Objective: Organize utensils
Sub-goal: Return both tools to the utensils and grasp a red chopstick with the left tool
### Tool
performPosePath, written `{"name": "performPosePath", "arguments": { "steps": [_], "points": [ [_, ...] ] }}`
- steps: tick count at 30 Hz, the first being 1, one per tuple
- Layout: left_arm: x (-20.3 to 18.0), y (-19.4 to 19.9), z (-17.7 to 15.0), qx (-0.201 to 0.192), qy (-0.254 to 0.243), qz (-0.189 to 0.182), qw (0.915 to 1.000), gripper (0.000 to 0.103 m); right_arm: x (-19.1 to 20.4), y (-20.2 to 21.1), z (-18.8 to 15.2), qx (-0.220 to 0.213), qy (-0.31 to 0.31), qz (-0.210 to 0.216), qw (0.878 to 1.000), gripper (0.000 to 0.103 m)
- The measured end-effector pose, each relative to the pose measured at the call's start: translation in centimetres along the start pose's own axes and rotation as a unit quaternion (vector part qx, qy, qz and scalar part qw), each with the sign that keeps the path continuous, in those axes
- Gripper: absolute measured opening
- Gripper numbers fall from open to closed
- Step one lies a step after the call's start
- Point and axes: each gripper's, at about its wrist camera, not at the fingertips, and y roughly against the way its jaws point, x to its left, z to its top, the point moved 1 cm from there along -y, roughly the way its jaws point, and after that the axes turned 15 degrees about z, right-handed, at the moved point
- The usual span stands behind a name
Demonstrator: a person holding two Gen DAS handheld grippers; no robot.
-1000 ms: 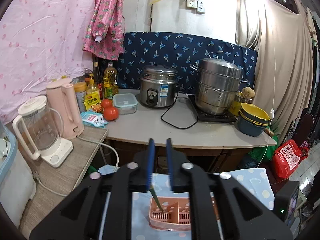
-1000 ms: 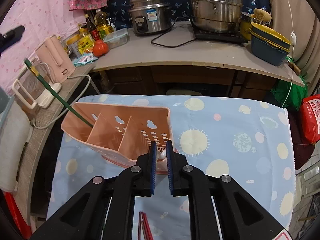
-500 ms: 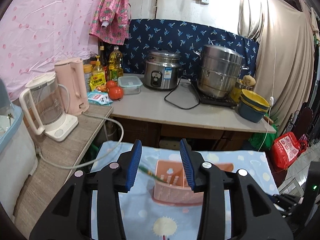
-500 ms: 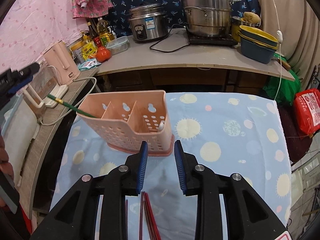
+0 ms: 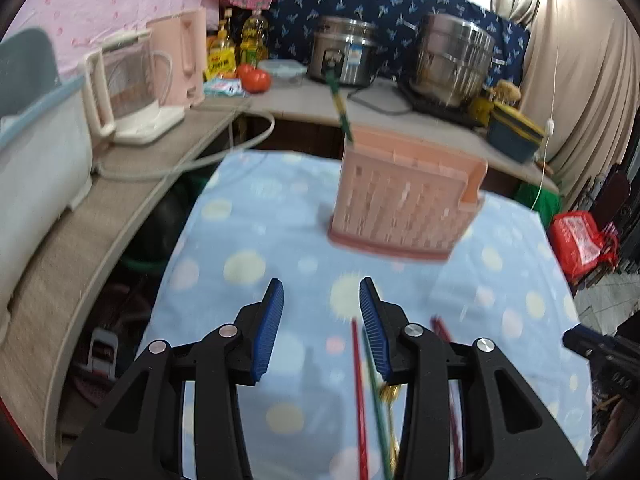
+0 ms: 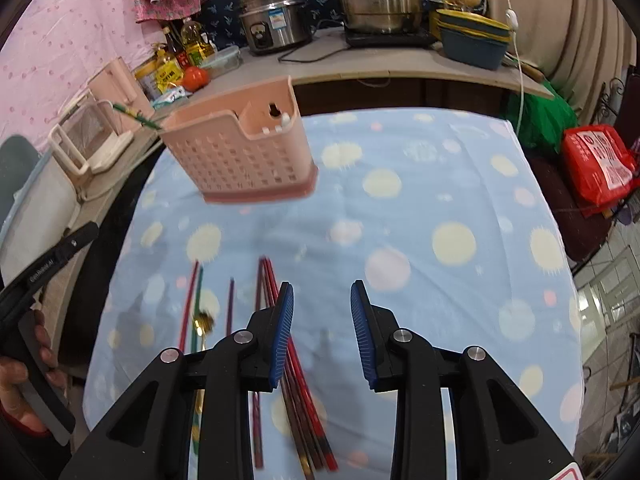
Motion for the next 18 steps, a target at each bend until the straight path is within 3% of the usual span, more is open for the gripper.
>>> {"name": "performPosePath", "arguments": {
  "steps": [9,18],
  "points": [
    [-0.5,-0.4,-9.2,0.072,-0.027,-0.006,0.9970,0.038,-1.8,0.1,-8.2,0.037,-0.028,0.005,0.999,0.029],
    [-2.1,0.5,-15.7,0.109,-0.062,-0.025,0.9918,0.038,-2.7,-0.4,-12.4,0.052,-0.050,0.008,0.997,0.029]
  ]
}}
